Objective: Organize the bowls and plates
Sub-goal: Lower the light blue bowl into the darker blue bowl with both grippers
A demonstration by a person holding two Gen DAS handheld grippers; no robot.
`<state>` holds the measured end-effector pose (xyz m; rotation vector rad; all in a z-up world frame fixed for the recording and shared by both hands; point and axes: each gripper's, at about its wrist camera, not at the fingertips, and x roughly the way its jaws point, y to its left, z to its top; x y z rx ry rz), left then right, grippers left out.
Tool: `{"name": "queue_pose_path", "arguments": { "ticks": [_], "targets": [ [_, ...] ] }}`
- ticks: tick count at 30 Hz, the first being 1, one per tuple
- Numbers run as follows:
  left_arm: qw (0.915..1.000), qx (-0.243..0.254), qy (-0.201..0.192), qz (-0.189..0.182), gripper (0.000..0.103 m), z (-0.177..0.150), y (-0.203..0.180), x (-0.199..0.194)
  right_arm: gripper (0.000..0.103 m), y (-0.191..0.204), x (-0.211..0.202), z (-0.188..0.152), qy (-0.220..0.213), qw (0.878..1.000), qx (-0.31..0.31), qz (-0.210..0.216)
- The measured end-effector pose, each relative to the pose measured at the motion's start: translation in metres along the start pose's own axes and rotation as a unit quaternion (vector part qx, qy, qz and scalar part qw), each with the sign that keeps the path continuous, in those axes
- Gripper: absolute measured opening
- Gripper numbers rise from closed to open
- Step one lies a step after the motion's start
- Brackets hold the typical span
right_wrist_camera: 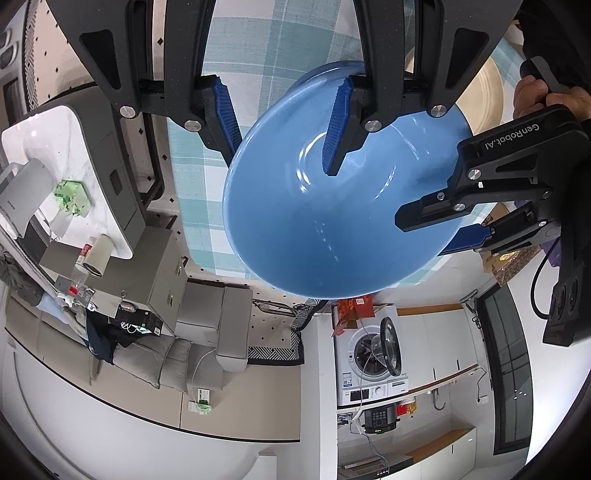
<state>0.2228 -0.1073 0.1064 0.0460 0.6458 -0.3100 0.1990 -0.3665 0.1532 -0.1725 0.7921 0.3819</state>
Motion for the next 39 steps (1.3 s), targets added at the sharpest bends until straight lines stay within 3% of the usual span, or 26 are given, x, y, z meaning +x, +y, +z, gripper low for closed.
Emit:
{"name": "queue_pose_path", "arguments": {
  "ticks": [39],
  "targets": [
    [0.9991, -0.012, 0.038, 0.011, 0.047, -0.025, 0.018, 0.025, 0.045, 0.012, 0.044, -0.014, 0.035, 0.999, -0.007, 0.011]
  ]
}}
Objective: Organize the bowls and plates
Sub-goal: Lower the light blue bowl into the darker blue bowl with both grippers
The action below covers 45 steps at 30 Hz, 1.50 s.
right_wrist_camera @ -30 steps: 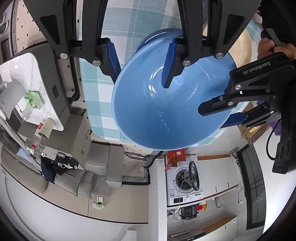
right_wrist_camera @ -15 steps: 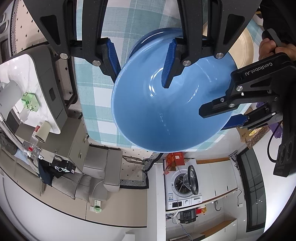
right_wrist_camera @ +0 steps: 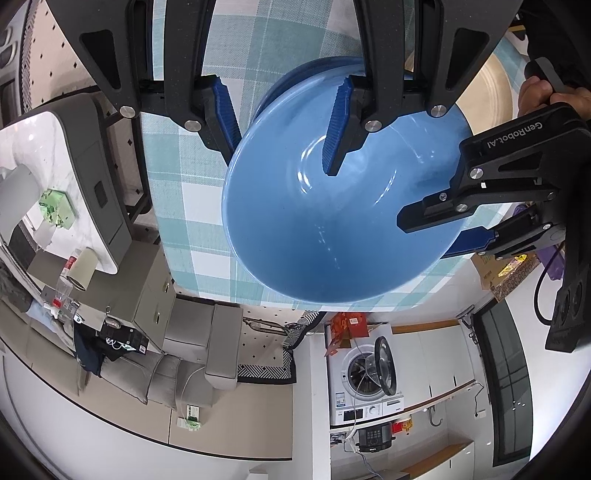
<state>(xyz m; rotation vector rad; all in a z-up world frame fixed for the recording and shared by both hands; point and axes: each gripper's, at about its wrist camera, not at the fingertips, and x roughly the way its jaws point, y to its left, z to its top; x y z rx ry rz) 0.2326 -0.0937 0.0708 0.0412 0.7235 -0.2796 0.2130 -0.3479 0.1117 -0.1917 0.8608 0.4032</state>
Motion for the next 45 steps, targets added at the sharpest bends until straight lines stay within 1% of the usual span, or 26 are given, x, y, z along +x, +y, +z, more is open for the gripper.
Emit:
{"name": "queue_pose_path", "arguments": {
  "ticks": [23, 45],
  "targets": [
    [0.9996, 0.01, 0.022, 0.017, 0.047, -0.013, -0.001, 0.015, 0.045, 0.002, 0.021, -0.011, 0.02, 1.0, -0.01, -0.006],
    [0.9987, 0.022, 0.039, 0.024, 0.047, -0.021, -0.004, 0.027, 0.045, -0.002, 0.032, -0.019, 0.036, 0.999, -0.01, -0.008]
  ]
}}
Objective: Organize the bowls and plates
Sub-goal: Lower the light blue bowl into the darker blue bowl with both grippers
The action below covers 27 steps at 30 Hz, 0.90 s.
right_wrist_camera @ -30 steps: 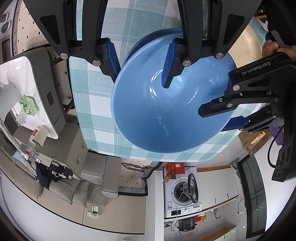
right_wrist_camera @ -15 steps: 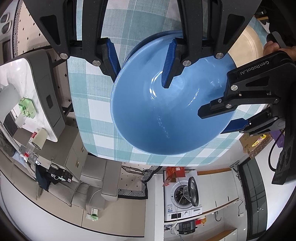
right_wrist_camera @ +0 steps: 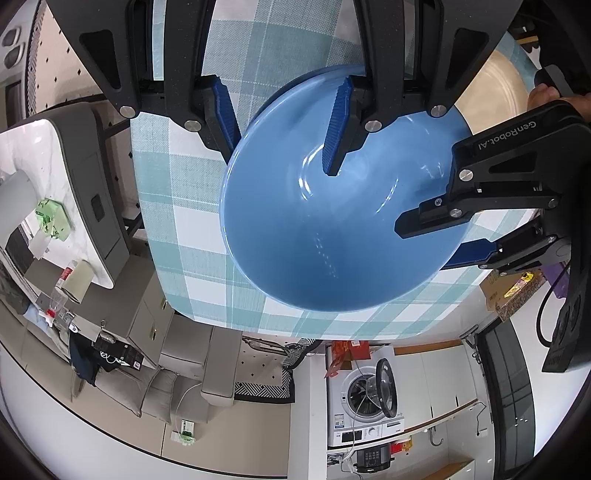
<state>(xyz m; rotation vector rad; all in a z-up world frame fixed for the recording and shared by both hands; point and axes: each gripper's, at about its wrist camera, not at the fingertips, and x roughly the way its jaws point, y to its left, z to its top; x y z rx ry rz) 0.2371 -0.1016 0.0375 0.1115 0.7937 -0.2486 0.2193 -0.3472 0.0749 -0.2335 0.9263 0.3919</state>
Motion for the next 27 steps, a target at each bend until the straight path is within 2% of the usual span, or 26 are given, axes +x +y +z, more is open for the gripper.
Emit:
{"name": "queue_pose_path", "arguments": {
  "ticks": [27],
  "targets": [
    [0.9998, 0.004, 0.02, 0.001, 0.047, -0.009, -0.001, 0.011, 0.046, 0.013, 0.006, -0.005, 0.006, 0.999, -0.025, -0.023]
  ]
}}
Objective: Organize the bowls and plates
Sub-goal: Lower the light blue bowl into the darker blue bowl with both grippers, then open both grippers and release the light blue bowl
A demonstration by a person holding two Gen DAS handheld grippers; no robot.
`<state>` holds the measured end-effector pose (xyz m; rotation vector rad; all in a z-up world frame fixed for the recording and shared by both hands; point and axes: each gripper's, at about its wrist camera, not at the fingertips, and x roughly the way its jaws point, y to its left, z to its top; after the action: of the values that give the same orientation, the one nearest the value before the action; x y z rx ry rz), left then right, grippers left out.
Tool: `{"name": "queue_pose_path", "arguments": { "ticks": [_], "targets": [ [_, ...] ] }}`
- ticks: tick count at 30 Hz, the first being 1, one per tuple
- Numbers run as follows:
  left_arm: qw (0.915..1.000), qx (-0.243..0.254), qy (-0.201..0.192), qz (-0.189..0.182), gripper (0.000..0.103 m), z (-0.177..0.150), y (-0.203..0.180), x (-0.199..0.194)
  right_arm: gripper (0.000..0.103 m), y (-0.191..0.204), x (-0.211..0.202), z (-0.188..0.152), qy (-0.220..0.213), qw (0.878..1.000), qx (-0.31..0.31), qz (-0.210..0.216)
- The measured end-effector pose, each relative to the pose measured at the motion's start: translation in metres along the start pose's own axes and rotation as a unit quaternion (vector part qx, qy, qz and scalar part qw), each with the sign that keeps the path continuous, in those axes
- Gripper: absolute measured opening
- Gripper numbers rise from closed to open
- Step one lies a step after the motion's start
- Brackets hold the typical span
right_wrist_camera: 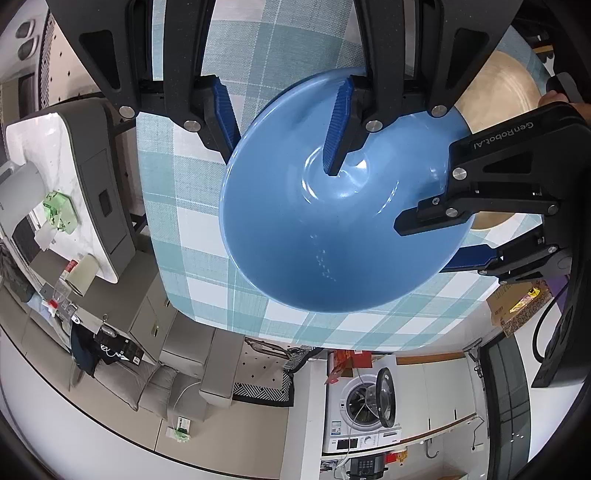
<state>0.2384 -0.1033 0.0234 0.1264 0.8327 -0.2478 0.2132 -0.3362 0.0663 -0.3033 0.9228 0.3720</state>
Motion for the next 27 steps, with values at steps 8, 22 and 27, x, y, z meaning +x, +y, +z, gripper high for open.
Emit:
{"name": "queue_pose_path", "arguments": {
  "ticks": [8, 22, 27],
  "targets": [
    [1.0, 0.002, 0.002, -0.007, 0.054, -0.002, -0.001, 0.001, 0.054, 0.005, 0.0, -0.003, -0.004, 1.0, -0.014, -0.003],
    [0.9998, 0.009, -0.004, -0.019, 0.066, -0.005, -0.004, -0.003, 0.072, 0.002, -0.004, -0.003, -0.012, 1.0, -0.001, 0.024],
    [0.9997, 0.011, -0.009, -0.018, 0.076, -0.005, -0.004, -0.01, 0.083, -0.005, -0.014, -0.003, -0.028, 0.999, 0.016, 0.029]
  ]
}}
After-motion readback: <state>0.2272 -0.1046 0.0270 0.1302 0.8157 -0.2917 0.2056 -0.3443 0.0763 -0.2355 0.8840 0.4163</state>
